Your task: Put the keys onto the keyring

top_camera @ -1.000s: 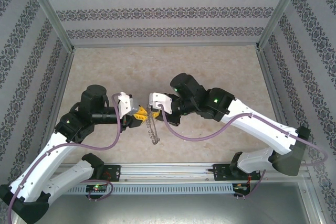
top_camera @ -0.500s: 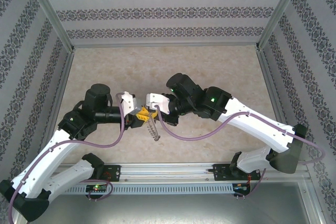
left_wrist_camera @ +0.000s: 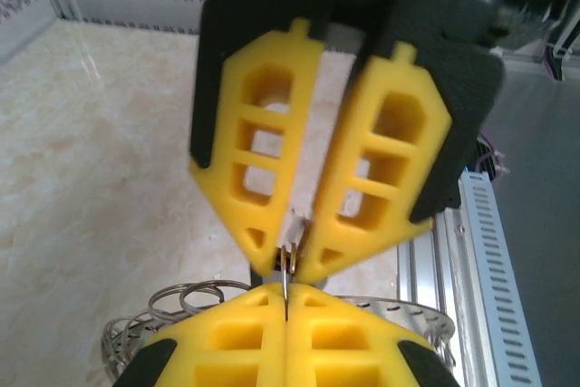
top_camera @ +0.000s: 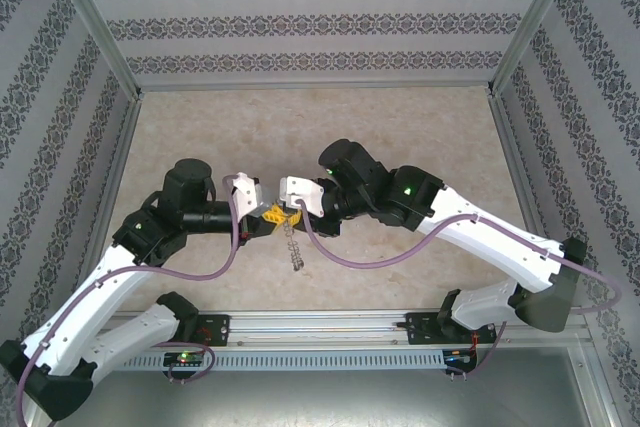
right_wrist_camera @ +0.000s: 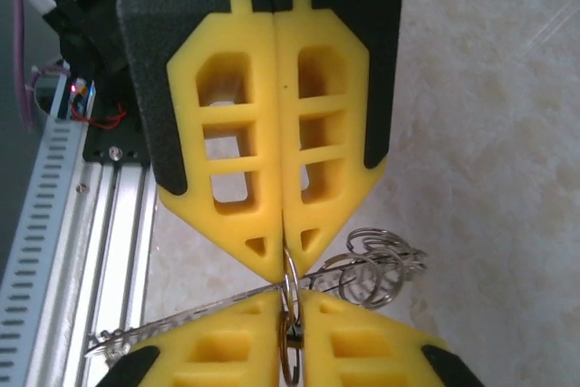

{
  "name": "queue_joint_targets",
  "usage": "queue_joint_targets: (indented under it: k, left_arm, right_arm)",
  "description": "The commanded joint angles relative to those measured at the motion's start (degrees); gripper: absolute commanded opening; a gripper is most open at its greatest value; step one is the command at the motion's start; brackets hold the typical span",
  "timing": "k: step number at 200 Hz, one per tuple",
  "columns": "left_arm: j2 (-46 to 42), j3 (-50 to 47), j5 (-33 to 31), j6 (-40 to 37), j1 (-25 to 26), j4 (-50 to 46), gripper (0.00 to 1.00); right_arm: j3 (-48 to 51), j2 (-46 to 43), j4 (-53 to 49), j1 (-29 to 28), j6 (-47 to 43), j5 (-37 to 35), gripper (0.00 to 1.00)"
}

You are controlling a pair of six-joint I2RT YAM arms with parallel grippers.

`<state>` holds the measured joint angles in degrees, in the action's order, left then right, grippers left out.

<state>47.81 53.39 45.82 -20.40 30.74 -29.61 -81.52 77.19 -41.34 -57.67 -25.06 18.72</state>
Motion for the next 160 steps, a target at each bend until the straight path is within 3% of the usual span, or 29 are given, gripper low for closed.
queue_joint_targets:
  k: [1, 37, 59, 92, 118, 137, 160]
  left_arm:
    - [-3.77, -2.44, 2.23, 5.91, 0.64, 11.56, 0.00]
    - [-5.95, -7.14, 5.41, 13.48, 0.65, 24.27, 0.00]
    - [-6.00, -8.21, 6.27, 15.25, 0.68, 27.07, 0.00]
    - [-6.15, -8.76, 6.89, 15.79, 0.64, 28.02, 0.00]
    - [-5.28, -6.71, 4.82, 11.38, 0.66, 20.54, 0.00]
    - [-3.79, -3.59, 0.96, 5.25, 0.67, 10.93, 0.14]
    - [-0.90, 0.24, -2.27, -0.05, 0.72, 1.98, 0.15]
  right_arm:
    - [2.25, -2.42, 3.83, -0.69, 1.71, 0.54, 0.23]
    - [4.30, -3.98, 7.03, -0.35, 3.68, 1.65, 0.21]
    - [6.10, -5.69, 10.76, 0.16, 5.00, 3.44, 0.19]
    - [6.87, -6.75, 12.54, 0.76, 5.77, 3.99, 0.02]
    - [5.20, -5.70, 9.71, 0.73, 4.07, 0.71, 0.00]
    - [1.49, -3.07, 4.36, 0.14, 0.85, -4.11, 0.00]
    - [-2.92, 0.49, -1.56, -1.07, -2.16, -8.12, 0.00]
